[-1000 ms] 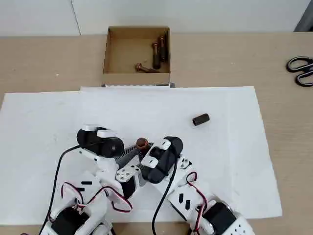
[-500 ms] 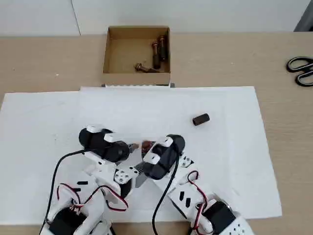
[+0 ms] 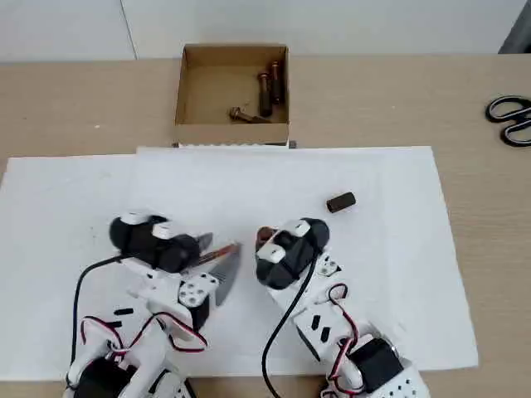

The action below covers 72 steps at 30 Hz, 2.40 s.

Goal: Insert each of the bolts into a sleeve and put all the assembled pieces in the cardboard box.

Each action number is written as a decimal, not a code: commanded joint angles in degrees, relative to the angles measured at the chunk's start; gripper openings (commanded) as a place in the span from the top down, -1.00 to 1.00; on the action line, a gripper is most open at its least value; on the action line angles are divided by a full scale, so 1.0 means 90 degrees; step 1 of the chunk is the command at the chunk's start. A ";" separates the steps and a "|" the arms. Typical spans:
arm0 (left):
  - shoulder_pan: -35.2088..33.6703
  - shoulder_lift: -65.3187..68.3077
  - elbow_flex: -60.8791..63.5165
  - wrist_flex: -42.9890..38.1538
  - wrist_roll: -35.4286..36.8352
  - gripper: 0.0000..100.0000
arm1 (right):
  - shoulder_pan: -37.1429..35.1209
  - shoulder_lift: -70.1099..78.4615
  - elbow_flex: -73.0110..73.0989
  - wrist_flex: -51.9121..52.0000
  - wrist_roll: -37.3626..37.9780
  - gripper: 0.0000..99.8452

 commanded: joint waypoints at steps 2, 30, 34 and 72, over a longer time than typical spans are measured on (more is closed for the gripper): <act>-0.0947 -0.0029 0.0161 -0.0410 -0.0068 0.99 | 0.0581 -0.0024 -0.0078 -0.0200 0.0000 1.00; -0.2676 -0.0049 0.2593 -0.1592 -0.0840 0.99 | 0.2857 0.6139 -0.5636 0.0015 -0.1319 1.00; -0.2676 -0.0049 0.2593 -0.1592 -0.0840 0.99 | 0.2838 0.8073 -0.7346 0.0044 -0.1299 0.99; -0.2686 -0.0049 0.2593 -0.1592 -0.0840 0.99 | 0.1626 1.7695 -1.7934 0.1197 0.2139 0.66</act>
